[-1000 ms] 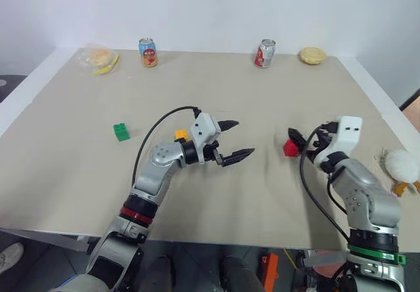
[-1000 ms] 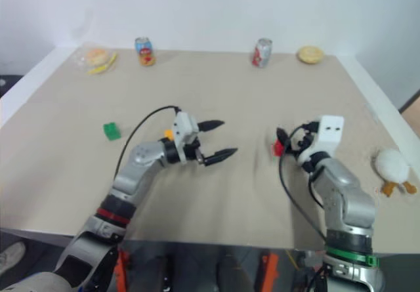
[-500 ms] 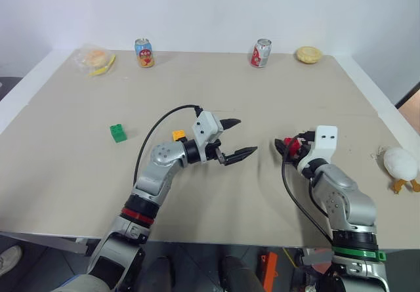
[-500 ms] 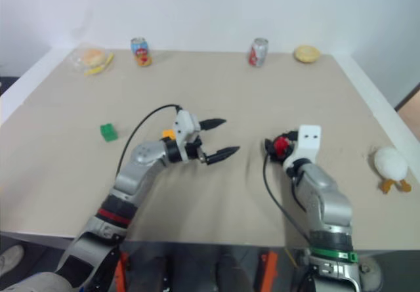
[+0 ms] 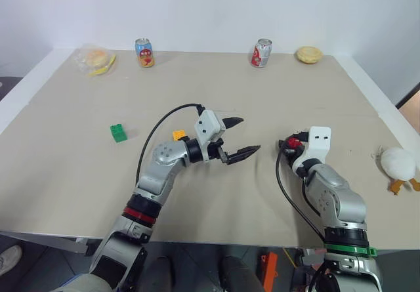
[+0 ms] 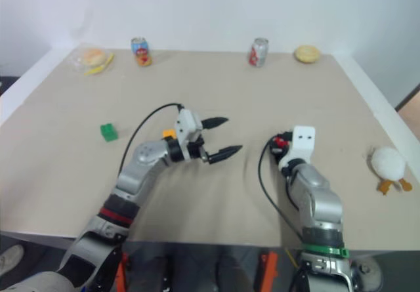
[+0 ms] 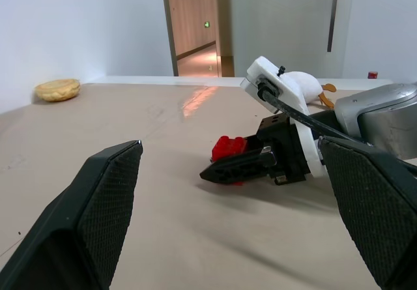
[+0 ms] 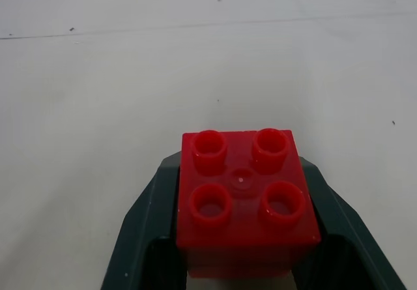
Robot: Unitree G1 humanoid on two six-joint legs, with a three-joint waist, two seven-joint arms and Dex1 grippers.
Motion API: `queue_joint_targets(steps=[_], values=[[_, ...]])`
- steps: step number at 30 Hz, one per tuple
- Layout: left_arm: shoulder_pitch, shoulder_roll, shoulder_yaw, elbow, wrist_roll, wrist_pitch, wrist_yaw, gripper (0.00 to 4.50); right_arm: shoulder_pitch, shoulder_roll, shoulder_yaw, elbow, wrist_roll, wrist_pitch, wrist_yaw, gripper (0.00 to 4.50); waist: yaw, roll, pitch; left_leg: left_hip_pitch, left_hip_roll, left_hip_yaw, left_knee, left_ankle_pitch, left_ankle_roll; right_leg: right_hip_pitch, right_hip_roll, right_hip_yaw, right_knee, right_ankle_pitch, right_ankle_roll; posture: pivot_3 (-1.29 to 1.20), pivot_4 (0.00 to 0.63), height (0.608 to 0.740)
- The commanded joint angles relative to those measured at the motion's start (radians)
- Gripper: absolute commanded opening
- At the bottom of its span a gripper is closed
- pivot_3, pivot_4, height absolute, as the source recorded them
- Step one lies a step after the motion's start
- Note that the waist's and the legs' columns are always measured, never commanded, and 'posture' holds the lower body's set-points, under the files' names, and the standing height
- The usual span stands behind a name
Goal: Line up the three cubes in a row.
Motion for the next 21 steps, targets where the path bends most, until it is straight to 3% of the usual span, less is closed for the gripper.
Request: queue_joint_targets(steps=[1,6,11,14,21], values=[[0.009,0.028,0.010,-0.064,-0.026,0.009,-0.040,4.50,-0.018,-0.053,0.006,-0.078,0.052,-0.020,0.128,1.31,0.000,0.000,0.000,0.000,0.000,0.000,0.000,0.000,0.000,0.000,0.000,0.000,0.000,0.000,0.000,0.00,0.150,0.736],[0.076,0.157,0.032,-0.147,-0.102,0.057,-0.180,4.50,-0.002,-0.201,0.108,-0.185,0.204,-0.094,0.629,1.31,-0.006,0.001,0.000,0.001,0.001,0.000,-0.002,0.000,0.000,0.000,0.001,0.000,0.000,0.000,0.000,0.00,0.150,0.736],[0.126,0.280,0.058,-0.209,-0.158,0.096,-0.285,4.50,-0.060,-0.316,0.256,-0.102,0.177,-0.176,0.952,1.31,-0.005,-0.001,0.001,0.001,0.002,-0.003,-0.002,0.000,0.000,0.000,0.001,-0.004,0.000,-0.003,-0.004,0.00,0.150,0.736],[0.164,0.343,0.068,-0.249,-0.172,0.104,-0.323,4.50,-0.099,-0.339,0.342,-0.018,0.131,-0.254,1.094,1.31,-0.003,-0.001,0.001,0.001,0.002,-0.003,-0.001,0.000,0.000,0.001,0.001,-0.004,0.000,-0.002,-0.005,0.00,0.150,0.736],[0.263,0.441,0.094,-0.384,-0.215,0.158,-0.345,4.50,-0.164,-0.319,0.458,0.185,0.011,-0.438,1.248,1.31,0.000,-0.002,0.002,0.001,0.002,-0.003,-0.001,0.000,0.000,0.000,0.001,-0.005,0.000,-0.003,-0.005,0.00,0.150,0.736]])
